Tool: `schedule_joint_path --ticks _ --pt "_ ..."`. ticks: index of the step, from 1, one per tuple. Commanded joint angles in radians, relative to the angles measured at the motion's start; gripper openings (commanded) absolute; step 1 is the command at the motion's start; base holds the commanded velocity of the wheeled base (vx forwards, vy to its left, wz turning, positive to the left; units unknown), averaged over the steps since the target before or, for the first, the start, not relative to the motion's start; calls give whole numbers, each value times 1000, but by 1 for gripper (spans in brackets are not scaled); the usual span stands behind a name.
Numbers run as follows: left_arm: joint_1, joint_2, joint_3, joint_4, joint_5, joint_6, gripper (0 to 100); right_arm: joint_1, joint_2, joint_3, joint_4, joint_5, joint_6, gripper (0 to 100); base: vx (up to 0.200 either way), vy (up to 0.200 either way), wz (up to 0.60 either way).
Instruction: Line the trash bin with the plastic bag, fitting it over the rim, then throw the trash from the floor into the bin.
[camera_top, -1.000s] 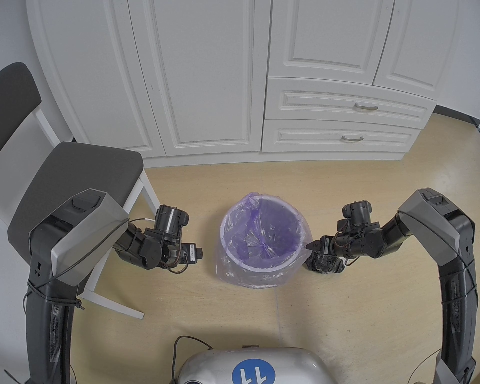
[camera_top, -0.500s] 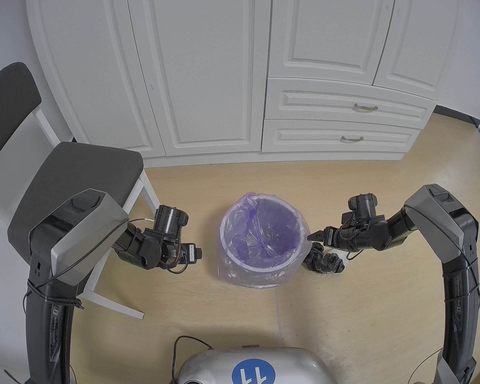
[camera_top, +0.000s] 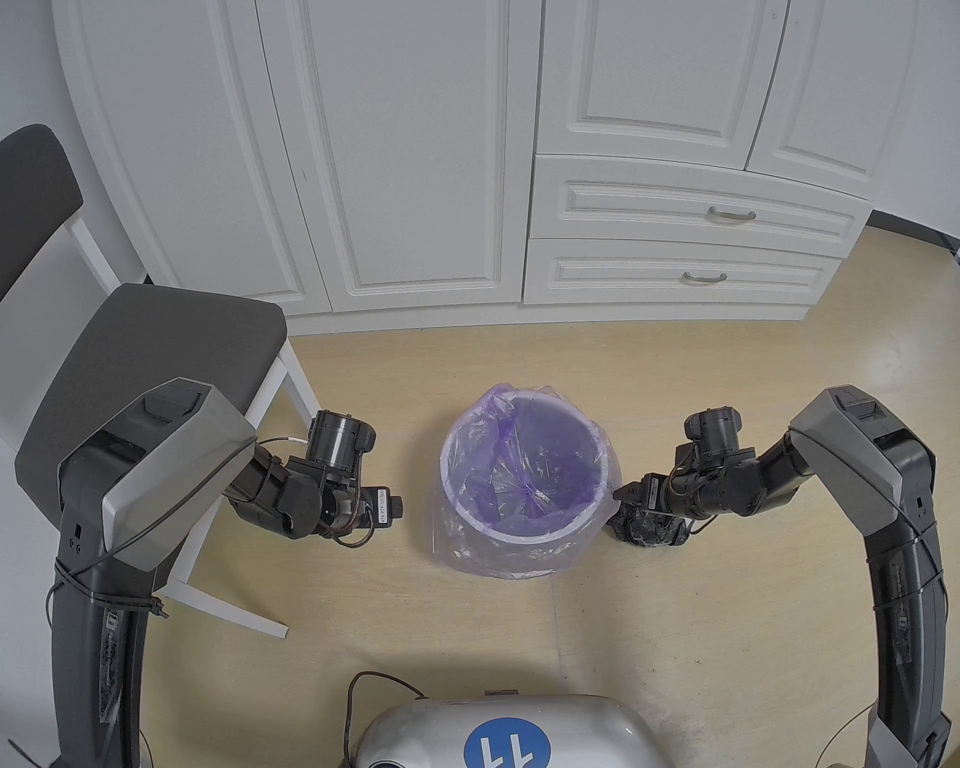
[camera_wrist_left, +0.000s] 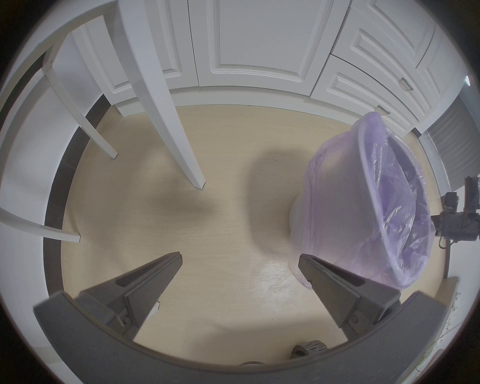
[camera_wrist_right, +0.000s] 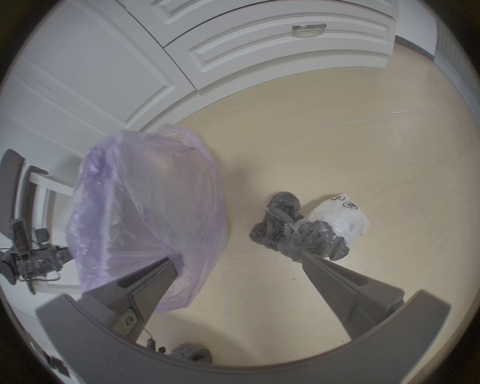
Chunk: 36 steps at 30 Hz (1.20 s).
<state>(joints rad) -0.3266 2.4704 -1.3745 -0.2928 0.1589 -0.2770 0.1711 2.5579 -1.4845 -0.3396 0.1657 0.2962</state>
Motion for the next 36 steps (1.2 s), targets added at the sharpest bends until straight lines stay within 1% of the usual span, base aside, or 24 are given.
schedule_joint_path --ticks 1,4,8,11,12,13,17,22,26,27,30,34,36 --pt "0 1 2 -2 1 -1 100 30 82 -57 -1 -72 11 100 0 0 0" --pt "0 1 0 -3 2 -1 100 50 88 -63 -3 -88 23 100 0 0 0" --pt "0 5 0 -5 13 -1 100 82 90 -69 -7 -92 75 100 0 0 0" --pt "-2 5 -2 -5 13 -1 100 97 93 -80 -9 -117 95 100 0 0 0" --pt "-2 5 0 -5 13 -2 100 107 105 -92 -9 -144 104 100 0 0 0" --pt "0 4 0 -5 13 -2 100 110 113 -99 -10 -157 106 100 0 0 0" --pt "0 -1 0 -5 13 -2 100 107 114 -105 -3 -166 101 100 0 0 0" --pt "1 -16 2 -6 13 -4 100 81 93 -96 2 -161 92 100 0 0 0" --pt "4 -33 9 -34 14 -4 100 50 64 -94 28 -147 80 100 0 0 0" --pt "8 -47 18 -49 14 -2 100 30 51 -100 50 -112 78 100 0 0 0" --pt "8 -79 40 -63 14 -2 100 -1 53 -106 51 -35 87 100 0 0 0" --pt "-5 -119 74 -72 14 -4 100 -22 45 -88 51 40 101 100 0 0 0" --pt "-17 -131 92 -103 14 -4 100 -22 39 -74 51 60 107 100 0 0 0"
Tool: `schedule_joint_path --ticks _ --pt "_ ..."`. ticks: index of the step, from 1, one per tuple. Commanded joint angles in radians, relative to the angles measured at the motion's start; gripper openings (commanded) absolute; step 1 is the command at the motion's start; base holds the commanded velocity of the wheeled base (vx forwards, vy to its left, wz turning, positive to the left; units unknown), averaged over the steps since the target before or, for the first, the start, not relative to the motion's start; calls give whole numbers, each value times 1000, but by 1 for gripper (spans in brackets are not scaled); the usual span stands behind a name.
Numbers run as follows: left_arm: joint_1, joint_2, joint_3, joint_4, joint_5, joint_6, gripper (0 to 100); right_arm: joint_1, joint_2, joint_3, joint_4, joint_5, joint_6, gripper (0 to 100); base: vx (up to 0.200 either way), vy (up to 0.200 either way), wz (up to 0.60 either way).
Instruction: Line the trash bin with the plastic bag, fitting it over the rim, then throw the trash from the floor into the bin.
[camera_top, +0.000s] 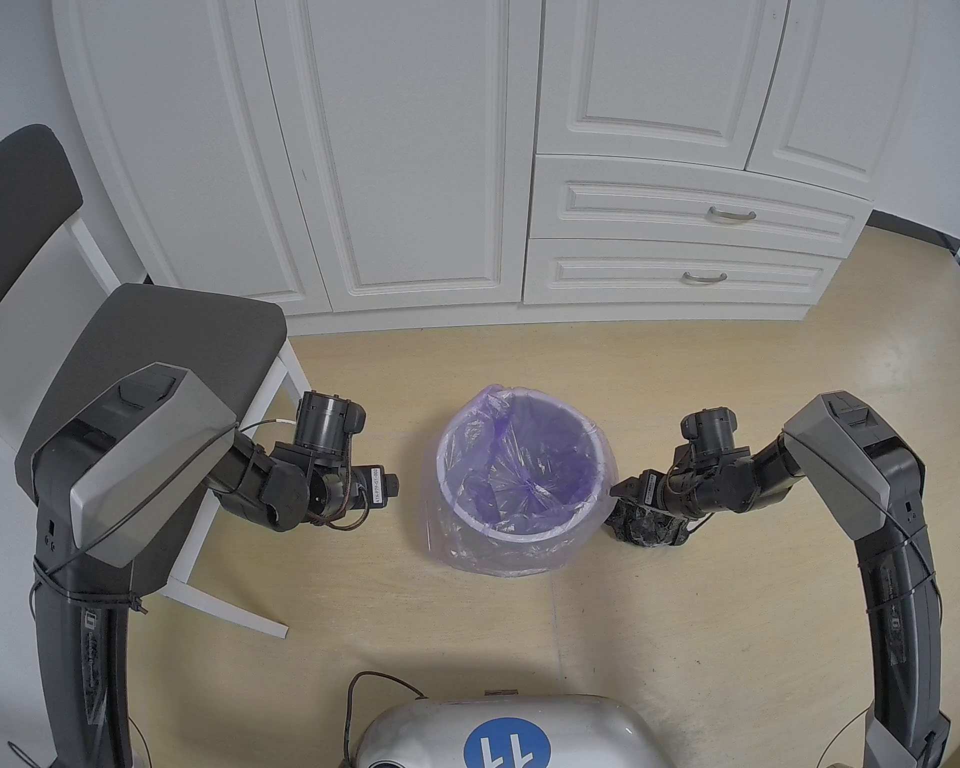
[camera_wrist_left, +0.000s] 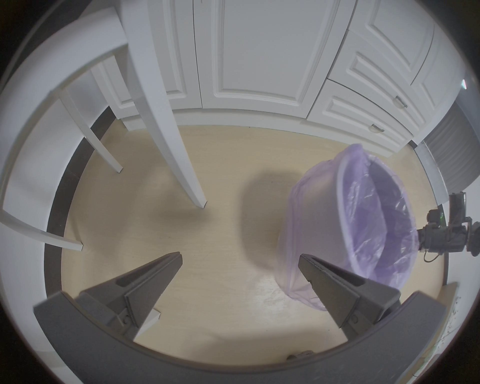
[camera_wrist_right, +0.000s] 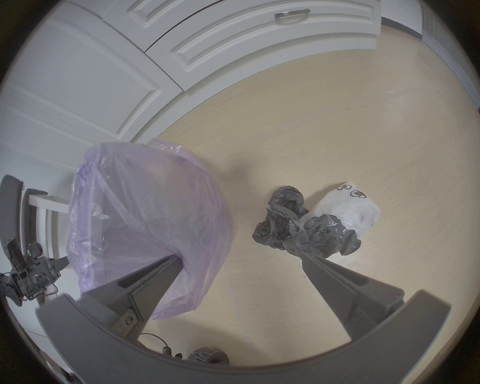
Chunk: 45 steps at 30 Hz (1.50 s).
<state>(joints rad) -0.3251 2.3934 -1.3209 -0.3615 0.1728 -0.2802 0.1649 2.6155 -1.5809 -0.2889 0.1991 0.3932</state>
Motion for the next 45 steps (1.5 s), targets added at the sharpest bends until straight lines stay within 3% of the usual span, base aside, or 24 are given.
schedule_joint_path --ticks 1,5,9,14,21,30,37,45 --pt "-22 -60 49 -53 1 -1 100 -15 -23 30 -1 31 10 100 0 0 0" --pt "-43 -94 91 -111 1 -2 100 -11 -34 67 -10 59 1 100 0 0 0" --pt "-118 -120 135 -198 2 -14 100 -18 -48 84 -42 100 10 100 0 0 0" --pt "-183 -65 111 -292 114 -17 100 -25 -32 107 -157 100 44 100 0 0 0" --pt "-215 23 -44 -215 200 162 100 -59 -28 128 -233 141 70 100 0 0 0" --pt "-288 84 -182 -134 263 274 100 -41 -5 136 -239 132 27 100 0 0 0" --pt "-313 237 -328 -122 404 432 100 -38 1 153 -239 131 -24 100 0 0 0" --pt "-313 267 -386 -86 406 455 100 -31 34 154 -289 102 -62 100 0 0 0"
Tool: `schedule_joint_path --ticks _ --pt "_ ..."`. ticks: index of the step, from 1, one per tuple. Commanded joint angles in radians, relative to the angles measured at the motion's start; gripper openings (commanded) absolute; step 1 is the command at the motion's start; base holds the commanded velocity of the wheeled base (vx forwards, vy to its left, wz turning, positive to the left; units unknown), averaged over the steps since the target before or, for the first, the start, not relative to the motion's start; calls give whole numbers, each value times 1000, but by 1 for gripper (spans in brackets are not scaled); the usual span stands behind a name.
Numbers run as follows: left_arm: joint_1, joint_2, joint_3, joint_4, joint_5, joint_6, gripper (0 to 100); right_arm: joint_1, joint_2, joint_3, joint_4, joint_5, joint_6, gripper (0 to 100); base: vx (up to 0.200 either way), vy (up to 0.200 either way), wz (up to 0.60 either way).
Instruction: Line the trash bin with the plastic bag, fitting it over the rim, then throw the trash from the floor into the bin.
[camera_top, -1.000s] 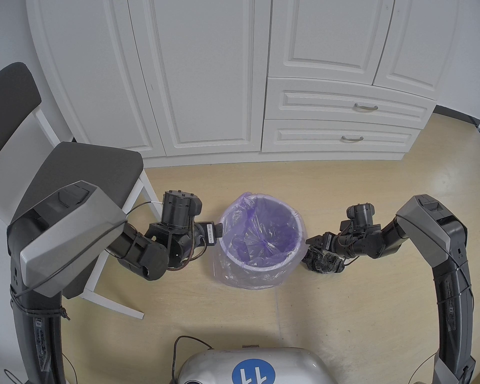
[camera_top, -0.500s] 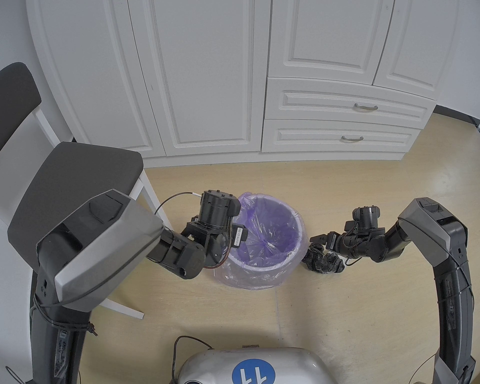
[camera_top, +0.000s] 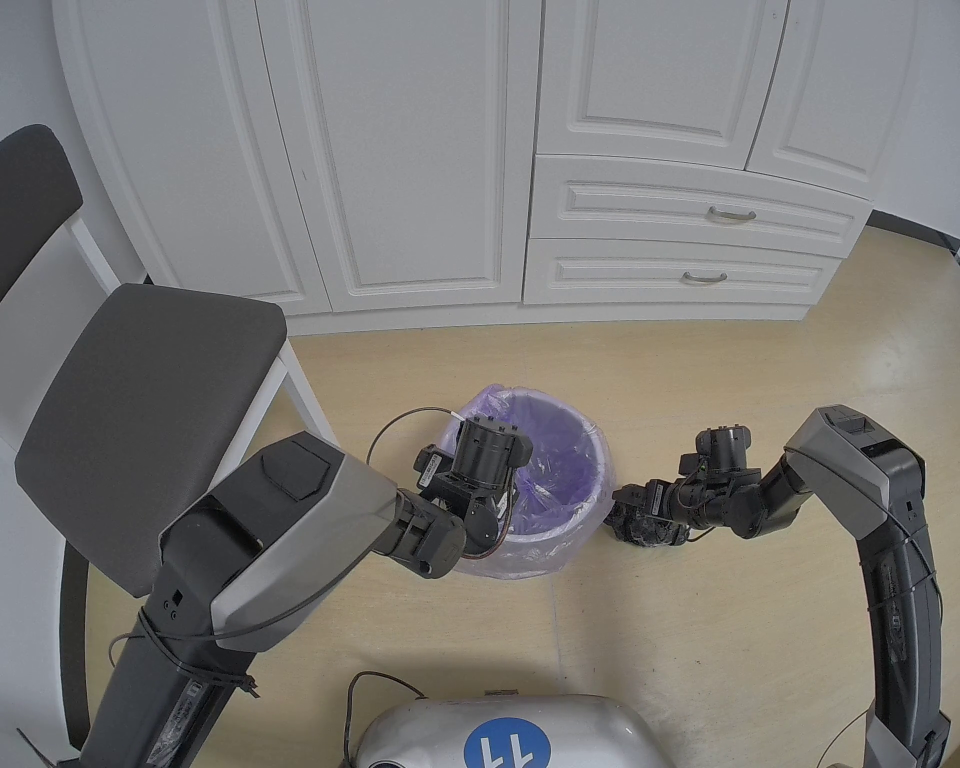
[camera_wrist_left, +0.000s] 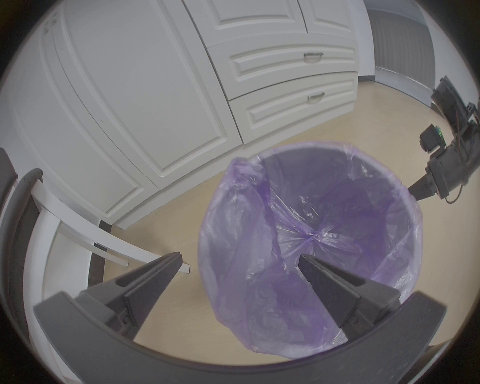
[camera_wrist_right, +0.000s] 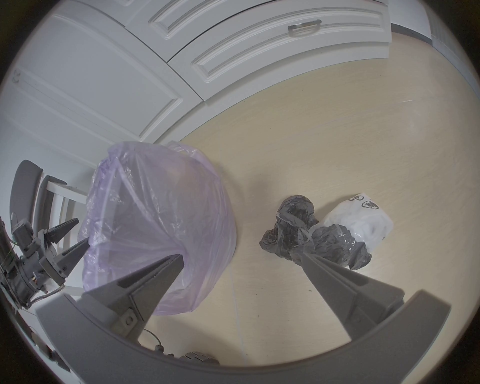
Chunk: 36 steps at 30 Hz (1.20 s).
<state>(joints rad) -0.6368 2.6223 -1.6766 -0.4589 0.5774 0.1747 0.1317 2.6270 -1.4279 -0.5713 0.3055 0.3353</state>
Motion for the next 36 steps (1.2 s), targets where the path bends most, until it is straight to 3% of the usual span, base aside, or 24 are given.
schedule_joint_path --ticks 1,9,19,36 --pt "0 38 -32 11 1 0 100 3 22 1 -7 -5 -4 100 0 0 0" --pt "16 41 -45 20 7 3 100 3 22 0 -7 -6 -2 100 0 0 0" --pt "89 30 -92 16 55 92 100 3 24 0 -9 -5 -4 100 0 0 0" --pt "134 -71 -135 51 55 86 100 3 24 0 -9 -6 -4 100 0 0 0"
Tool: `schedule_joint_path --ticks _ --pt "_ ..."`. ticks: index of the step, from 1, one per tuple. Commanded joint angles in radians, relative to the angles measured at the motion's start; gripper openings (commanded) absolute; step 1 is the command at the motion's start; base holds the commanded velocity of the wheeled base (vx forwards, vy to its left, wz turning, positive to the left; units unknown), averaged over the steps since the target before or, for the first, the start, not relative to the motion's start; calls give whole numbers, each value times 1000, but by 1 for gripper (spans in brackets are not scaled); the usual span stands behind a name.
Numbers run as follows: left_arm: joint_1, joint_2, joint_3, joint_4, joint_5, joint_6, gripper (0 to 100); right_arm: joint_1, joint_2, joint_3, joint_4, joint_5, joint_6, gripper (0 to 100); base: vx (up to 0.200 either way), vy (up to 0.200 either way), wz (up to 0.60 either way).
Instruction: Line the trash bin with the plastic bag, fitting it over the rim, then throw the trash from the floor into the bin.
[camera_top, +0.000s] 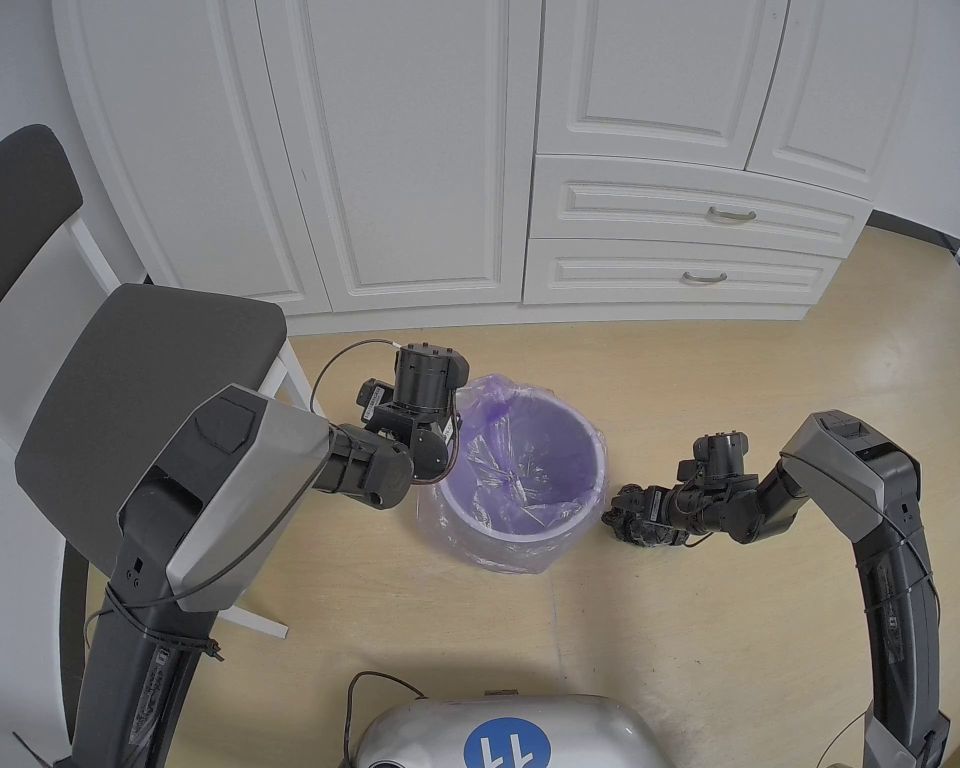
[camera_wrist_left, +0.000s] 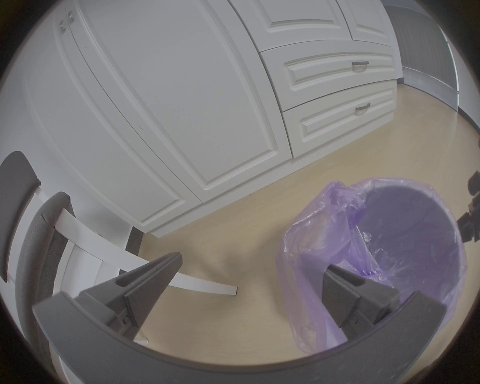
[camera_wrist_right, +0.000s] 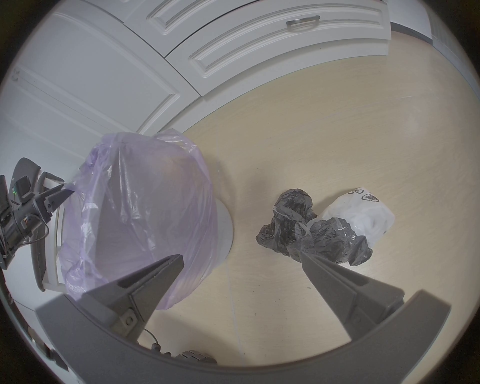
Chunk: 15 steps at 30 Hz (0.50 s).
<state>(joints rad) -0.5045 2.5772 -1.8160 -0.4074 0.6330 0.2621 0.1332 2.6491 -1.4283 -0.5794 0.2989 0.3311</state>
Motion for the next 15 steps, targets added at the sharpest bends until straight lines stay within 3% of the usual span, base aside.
schedule_joint_path --ticks 1,7,15 --pt "1 -25 4 1 1 -1 100 2 2 -1 0 0 0 100 0 0 0" --pt "3 -26 15 -5 -1 -6 100 0 5 -4 0 0 -1 100 0 0 0" --pt "-57 -132 144 35 -21 -110 100 0 6 -6 1 0 -1 100 0 0 0"
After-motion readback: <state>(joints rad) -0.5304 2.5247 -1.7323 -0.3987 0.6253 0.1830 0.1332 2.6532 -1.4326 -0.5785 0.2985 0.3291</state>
